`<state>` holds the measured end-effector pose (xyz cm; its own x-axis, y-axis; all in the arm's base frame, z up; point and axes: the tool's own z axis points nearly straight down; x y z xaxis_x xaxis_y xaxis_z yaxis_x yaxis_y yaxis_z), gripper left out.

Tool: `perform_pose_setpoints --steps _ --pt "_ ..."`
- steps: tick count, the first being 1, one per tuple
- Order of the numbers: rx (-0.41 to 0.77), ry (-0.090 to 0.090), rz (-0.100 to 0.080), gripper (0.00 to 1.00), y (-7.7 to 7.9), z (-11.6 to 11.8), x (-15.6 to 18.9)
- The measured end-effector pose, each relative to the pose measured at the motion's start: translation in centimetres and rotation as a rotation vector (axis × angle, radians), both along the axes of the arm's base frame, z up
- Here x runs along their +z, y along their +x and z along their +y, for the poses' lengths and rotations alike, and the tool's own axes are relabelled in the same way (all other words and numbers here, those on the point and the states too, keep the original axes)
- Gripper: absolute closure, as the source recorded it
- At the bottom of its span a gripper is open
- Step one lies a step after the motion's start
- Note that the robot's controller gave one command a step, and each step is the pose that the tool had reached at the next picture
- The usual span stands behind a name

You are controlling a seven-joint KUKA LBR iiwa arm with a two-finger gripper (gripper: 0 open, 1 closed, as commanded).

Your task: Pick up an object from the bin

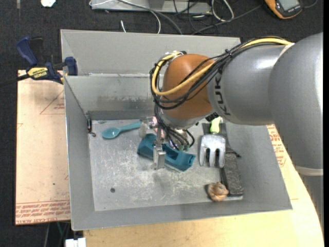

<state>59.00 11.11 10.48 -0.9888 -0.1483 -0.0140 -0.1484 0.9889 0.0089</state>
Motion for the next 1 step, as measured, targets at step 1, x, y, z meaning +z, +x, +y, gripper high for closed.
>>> perform_pose_setpoints --steps 1 --pt "-0.165 0.001 0.002 0.00 1.71 -2.42 -2.46"
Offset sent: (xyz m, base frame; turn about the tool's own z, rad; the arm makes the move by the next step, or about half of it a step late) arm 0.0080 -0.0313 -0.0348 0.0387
